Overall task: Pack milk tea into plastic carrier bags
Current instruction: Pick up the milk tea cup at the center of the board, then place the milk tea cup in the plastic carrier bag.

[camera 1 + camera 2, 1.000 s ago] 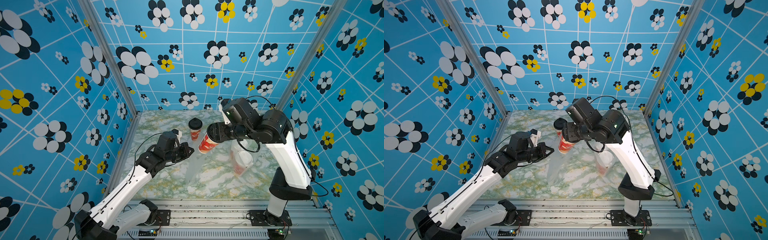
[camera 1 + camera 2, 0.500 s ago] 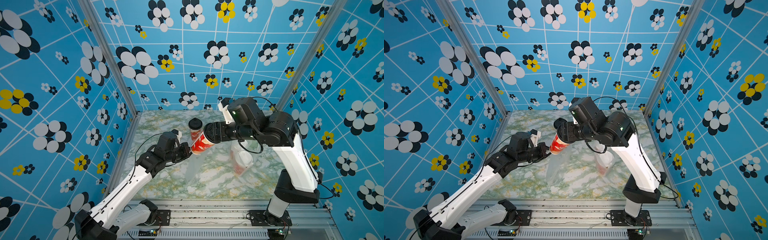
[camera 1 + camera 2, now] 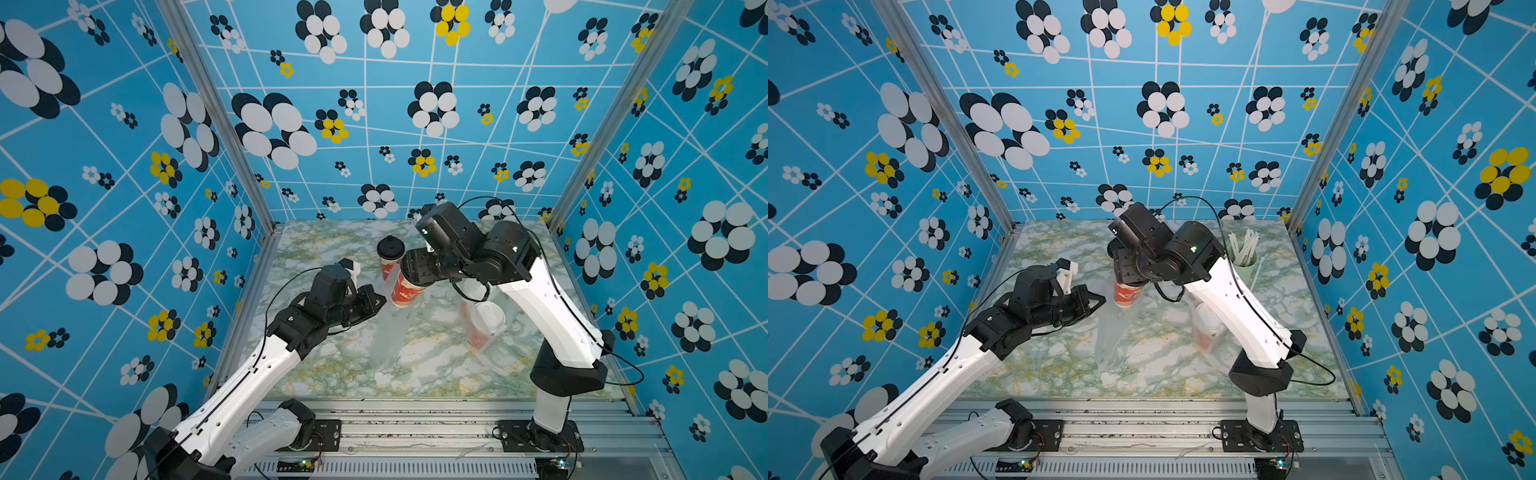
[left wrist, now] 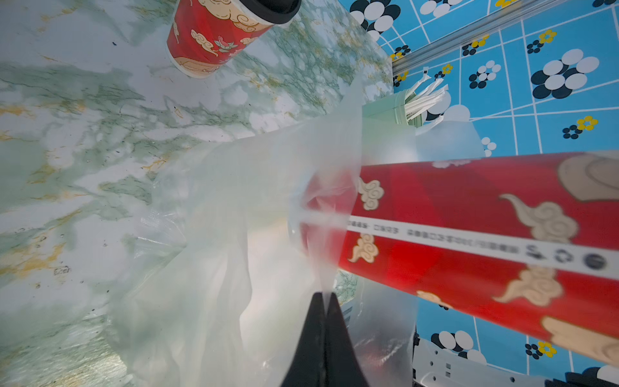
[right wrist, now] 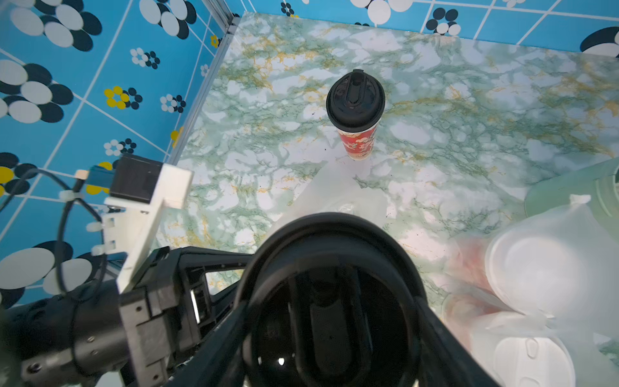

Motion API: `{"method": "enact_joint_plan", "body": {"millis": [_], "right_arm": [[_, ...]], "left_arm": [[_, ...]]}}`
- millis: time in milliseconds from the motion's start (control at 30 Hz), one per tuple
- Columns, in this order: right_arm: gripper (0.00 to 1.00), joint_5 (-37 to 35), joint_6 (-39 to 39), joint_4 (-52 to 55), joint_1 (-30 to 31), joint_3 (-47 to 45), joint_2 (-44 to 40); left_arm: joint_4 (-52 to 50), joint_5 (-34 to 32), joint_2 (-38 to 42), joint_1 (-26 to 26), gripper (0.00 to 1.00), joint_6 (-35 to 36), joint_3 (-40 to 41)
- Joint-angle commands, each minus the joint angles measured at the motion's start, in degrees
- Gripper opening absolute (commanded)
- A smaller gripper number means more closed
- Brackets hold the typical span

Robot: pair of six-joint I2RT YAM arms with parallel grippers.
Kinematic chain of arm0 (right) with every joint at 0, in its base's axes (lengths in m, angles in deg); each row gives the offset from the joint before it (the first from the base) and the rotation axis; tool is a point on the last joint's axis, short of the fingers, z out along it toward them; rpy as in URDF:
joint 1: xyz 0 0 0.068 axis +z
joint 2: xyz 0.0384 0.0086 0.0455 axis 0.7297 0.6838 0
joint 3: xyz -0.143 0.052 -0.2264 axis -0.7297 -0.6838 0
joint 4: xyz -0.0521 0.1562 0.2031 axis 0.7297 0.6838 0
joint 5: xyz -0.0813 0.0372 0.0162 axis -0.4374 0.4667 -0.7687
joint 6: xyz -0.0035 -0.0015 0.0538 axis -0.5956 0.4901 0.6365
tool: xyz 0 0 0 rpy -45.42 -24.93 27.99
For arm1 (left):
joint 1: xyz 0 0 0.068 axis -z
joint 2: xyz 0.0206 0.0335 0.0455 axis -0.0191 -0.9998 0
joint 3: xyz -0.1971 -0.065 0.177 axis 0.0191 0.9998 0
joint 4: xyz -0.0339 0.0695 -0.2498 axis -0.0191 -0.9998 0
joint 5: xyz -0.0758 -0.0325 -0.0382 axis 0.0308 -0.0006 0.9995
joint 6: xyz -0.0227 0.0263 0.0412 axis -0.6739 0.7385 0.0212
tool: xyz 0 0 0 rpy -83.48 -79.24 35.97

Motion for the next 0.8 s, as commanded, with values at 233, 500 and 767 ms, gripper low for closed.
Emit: {"method": "enact_joint_plan", "body": {"millis": [233,500,767], "right_arm": [[0.55,-3.0,-2.8,-4.5,-0.3,3.5,6.5],[0.55,-1.8,-2.2,-8.6,-0.3,0.5,8.9],[0.54,1.0,-0.9,-12.8,-0.3,-4.8,9.6]], "left_arm": [[-0.9,-1.1,2.3,0.0,0.0,0.3,2.0],[-1.9,-2.5,3.7,-1.2,0.0,0.4,3.1],[-2.1,-3.1,5.0,-4.2,0.0,-0.6,4.5]]}}
